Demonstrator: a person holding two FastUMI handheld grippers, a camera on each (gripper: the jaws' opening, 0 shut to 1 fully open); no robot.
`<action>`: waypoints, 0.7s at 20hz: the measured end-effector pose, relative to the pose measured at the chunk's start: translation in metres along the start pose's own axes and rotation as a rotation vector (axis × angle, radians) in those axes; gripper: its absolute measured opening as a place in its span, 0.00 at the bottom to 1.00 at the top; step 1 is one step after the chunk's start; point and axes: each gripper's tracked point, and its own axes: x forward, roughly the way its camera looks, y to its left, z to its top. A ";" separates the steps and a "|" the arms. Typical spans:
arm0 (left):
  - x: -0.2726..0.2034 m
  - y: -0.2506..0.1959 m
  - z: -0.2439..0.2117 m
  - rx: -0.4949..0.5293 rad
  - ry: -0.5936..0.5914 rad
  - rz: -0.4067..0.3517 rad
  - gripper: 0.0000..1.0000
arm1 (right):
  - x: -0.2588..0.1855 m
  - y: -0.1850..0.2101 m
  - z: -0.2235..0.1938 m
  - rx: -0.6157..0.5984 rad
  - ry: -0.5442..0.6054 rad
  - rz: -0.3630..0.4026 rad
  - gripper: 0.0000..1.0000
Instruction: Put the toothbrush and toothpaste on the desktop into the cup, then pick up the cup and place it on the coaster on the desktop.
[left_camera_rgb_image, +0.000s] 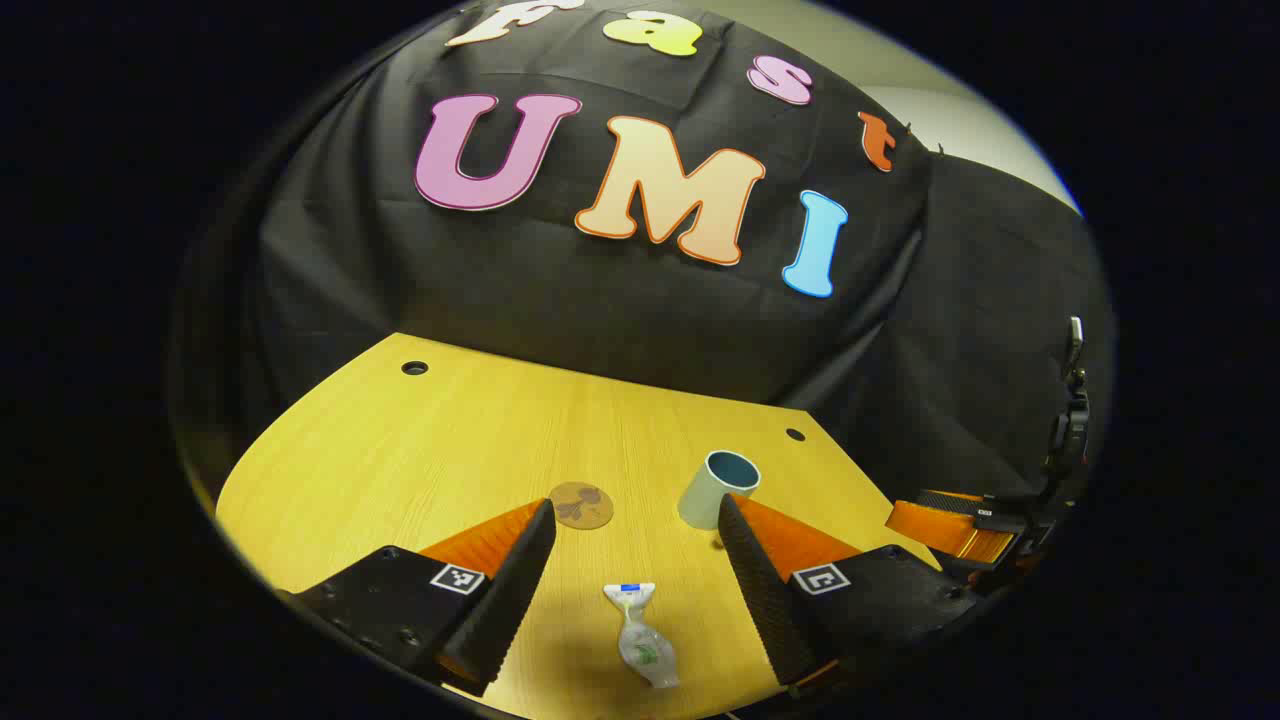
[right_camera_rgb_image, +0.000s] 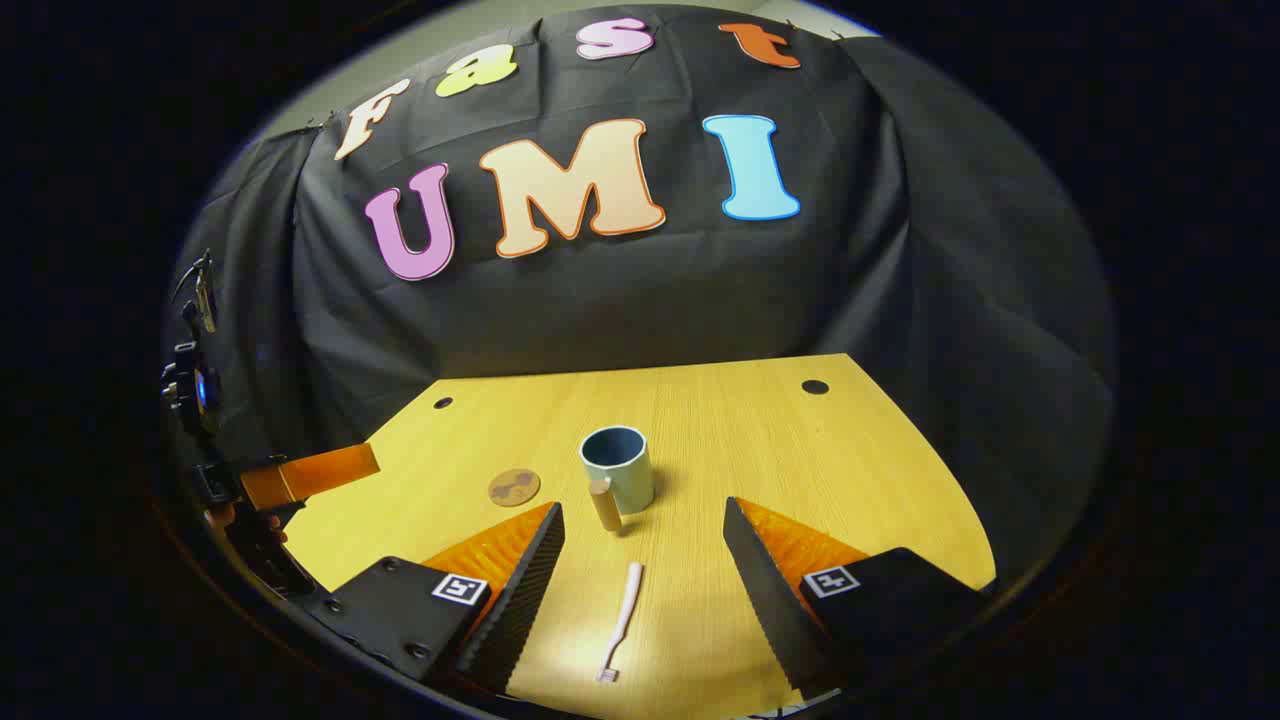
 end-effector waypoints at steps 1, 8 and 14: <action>0.000 0.001 -0.003 0.006 0.008 0.004 0.95 | 0.000 0.000 -0.003 -0.001 0.012 0.004 0.99; -0.001 0.011 -0.021 0.057 0.065 0.081 0.95 | 0.002 -0.001 -0.022 -0.030 0.081 0.015 0.98; -0.003 0.012 -0.040 0.032 0.111 0.101 0.95 | 0.004 -0.003 -0.040 -0.048 0.132 0.009 0.99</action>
